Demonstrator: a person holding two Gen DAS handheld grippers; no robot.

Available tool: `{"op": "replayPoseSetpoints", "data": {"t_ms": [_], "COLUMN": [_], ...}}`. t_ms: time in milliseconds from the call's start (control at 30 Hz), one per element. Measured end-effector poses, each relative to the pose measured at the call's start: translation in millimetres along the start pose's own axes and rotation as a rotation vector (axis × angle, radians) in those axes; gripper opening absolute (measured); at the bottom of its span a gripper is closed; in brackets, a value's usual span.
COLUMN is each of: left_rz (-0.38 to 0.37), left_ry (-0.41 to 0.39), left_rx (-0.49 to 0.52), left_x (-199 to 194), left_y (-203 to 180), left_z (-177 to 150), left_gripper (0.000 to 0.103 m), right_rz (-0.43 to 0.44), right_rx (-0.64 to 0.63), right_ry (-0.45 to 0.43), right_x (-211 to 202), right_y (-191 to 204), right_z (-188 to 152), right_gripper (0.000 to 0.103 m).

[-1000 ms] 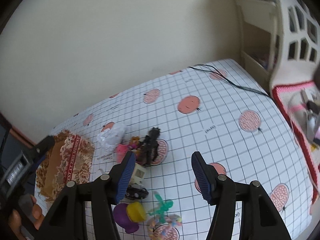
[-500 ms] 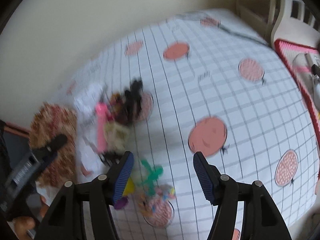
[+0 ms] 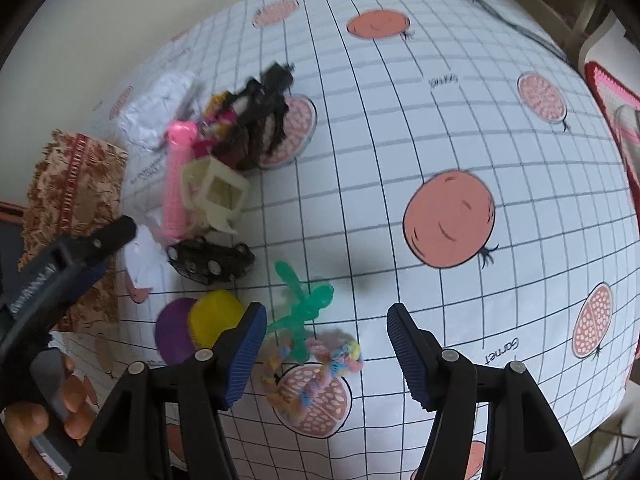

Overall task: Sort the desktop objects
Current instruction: 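Move both tools back toward the remaining items on the table, then grasp the white plastic clip with the left tool while the right tool grasps the green toy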

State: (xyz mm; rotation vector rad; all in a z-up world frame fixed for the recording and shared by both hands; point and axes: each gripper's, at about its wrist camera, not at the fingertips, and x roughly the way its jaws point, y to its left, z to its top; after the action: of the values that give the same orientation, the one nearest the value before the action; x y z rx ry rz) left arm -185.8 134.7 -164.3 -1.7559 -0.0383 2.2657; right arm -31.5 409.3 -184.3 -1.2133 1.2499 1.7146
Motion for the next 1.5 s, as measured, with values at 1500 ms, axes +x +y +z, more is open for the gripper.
{"op": "replayPoseSetpoints", "data": {"t_ms": [1500], "left_rz": [0.061], "left_ry": [0.082], "left_rx": [0.01], "left_x": [37.3], "left_y": [6.7], "left_z": [-7.5], "left_gripper": [0.073], "right_rz": [-0.19], "right_rx": [-0.202], "right_ry": [0.041], "right_x": [43.1], "right_y": [58.4], "right_z": [-24.6], "right_gripper": [0.04]}}
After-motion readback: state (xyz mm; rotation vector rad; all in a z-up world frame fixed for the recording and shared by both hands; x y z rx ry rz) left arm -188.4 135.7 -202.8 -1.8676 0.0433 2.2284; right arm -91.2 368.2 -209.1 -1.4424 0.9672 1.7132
